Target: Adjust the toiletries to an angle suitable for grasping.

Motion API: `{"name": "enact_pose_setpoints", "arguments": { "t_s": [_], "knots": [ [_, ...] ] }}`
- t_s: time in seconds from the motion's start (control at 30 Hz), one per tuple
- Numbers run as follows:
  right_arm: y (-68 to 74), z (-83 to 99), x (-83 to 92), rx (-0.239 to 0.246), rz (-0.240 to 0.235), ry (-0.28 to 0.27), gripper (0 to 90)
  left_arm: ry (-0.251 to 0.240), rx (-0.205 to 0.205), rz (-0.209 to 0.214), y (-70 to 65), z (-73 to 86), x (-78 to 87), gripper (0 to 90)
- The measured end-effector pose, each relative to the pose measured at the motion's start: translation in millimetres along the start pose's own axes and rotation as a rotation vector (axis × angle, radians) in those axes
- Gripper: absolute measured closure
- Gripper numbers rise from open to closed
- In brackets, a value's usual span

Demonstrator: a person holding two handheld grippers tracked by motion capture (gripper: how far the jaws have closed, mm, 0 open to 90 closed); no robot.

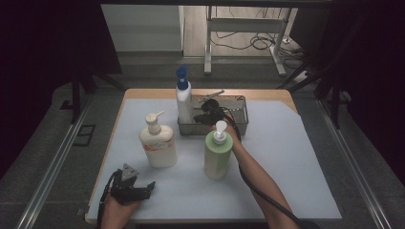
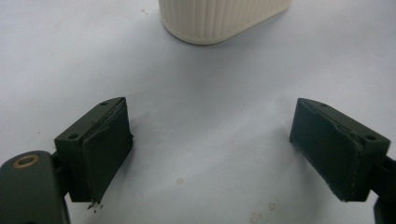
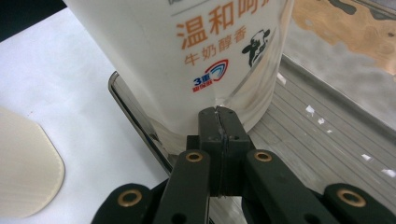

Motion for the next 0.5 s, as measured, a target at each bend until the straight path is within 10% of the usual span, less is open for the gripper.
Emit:
{"name": "enact_pose_setpoints", "arguments": {
  "t_s": [0.5],
  "knots": [
    [-0.6,-2.1,10.3,0.020,0.015,-0.005,81.9,0.000,-0.001,-0.001,0.0,0.2,0.1,12.2]
  ]
}}
Point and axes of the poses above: each handheld gripper's, and its own axes: x roughly backward along the jaws, z roughly out of its underside, y roughly to its left, the point moved 5 cm from there along -x, roughly forward along the jaws, and after that the axes turned 1 degree about -z, right-handed, at the moved point
